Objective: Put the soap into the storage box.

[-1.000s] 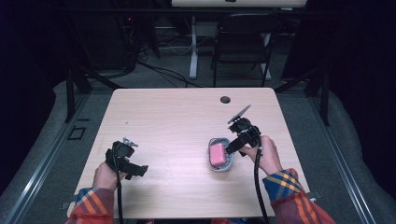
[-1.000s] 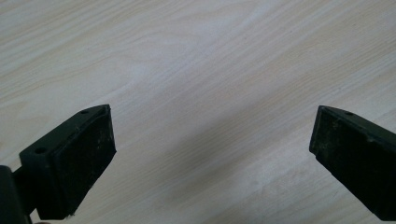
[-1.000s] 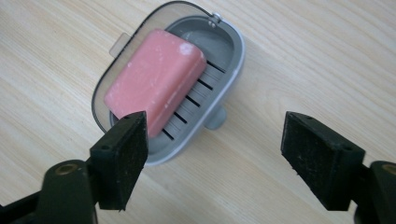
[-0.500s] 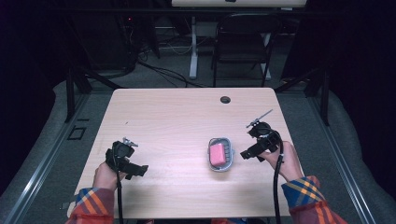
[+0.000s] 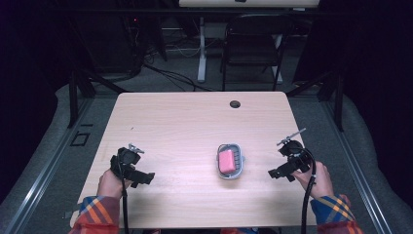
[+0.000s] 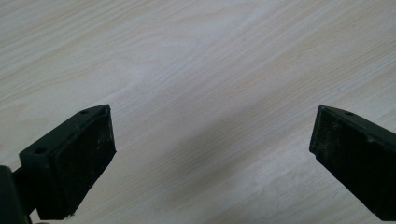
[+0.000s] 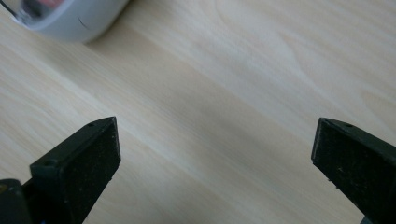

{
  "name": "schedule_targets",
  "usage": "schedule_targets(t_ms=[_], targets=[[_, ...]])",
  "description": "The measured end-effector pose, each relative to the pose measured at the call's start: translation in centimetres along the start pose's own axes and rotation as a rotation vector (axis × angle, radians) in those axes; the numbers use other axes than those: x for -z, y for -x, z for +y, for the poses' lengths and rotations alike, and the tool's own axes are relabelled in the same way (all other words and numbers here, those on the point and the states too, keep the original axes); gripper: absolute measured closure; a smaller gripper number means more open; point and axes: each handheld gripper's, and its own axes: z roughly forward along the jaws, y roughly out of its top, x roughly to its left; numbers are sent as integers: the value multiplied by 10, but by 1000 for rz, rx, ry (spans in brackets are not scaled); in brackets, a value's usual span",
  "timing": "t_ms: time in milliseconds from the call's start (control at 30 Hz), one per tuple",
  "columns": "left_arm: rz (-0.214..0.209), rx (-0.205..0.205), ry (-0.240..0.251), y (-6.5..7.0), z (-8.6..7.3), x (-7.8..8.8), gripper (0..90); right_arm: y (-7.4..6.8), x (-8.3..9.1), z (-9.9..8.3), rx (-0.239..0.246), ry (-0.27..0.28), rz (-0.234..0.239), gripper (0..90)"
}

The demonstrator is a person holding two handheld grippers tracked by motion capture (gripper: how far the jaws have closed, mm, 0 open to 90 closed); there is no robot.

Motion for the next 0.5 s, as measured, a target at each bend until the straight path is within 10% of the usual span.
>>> schedule_targets(t_ms=[500], targets=[[-15,-22,-14,3,3,-3,0,13,-25,-36,-60,-47,135,35]])
